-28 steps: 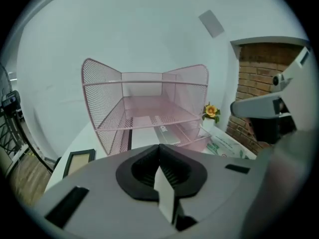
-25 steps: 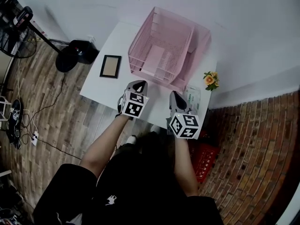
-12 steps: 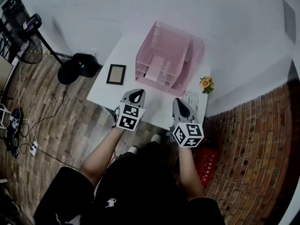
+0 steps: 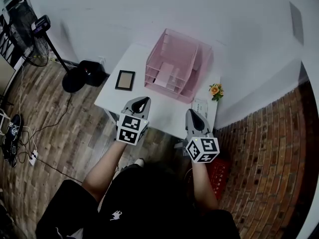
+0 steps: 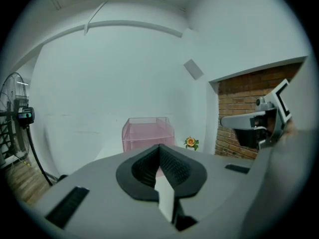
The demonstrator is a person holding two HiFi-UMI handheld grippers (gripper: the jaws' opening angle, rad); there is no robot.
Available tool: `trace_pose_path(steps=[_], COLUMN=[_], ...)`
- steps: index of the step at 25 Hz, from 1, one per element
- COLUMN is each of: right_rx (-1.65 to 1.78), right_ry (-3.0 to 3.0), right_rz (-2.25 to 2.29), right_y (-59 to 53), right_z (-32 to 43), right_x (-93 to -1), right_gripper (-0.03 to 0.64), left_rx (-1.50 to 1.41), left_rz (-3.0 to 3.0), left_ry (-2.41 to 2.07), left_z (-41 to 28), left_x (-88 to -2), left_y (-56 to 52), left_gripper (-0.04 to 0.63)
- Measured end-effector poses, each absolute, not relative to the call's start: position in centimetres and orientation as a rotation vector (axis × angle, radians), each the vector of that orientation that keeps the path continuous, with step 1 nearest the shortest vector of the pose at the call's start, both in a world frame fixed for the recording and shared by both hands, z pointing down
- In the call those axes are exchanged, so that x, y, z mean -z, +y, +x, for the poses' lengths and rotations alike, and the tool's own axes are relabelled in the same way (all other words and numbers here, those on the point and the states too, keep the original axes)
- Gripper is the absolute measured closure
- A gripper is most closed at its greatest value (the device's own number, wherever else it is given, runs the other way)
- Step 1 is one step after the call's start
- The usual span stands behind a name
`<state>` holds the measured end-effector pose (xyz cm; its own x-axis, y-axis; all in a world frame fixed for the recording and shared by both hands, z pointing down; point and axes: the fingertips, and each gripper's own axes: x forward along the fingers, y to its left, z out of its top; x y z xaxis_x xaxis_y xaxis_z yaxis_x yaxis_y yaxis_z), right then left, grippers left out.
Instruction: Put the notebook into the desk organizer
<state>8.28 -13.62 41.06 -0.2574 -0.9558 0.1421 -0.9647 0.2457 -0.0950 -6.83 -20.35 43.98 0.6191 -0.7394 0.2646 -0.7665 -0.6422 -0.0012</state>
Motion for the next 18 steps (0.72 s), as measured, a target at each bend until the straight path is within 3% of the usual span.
trace_pose_path(steps=[18], right_rx=[-0.246], right_ry=[-2.607], right_rz=[1.786], right_y=[-3.5], right_z=[11.6], right_x=[-38.4], right_gripper=[0.615], left_rx=[-0.261], left_rz=[2.641], left_ry=[-1.455], left_z=[-5.8], left_x=[-41.5], left_y=[-8.5], left_gripper=[0.592])
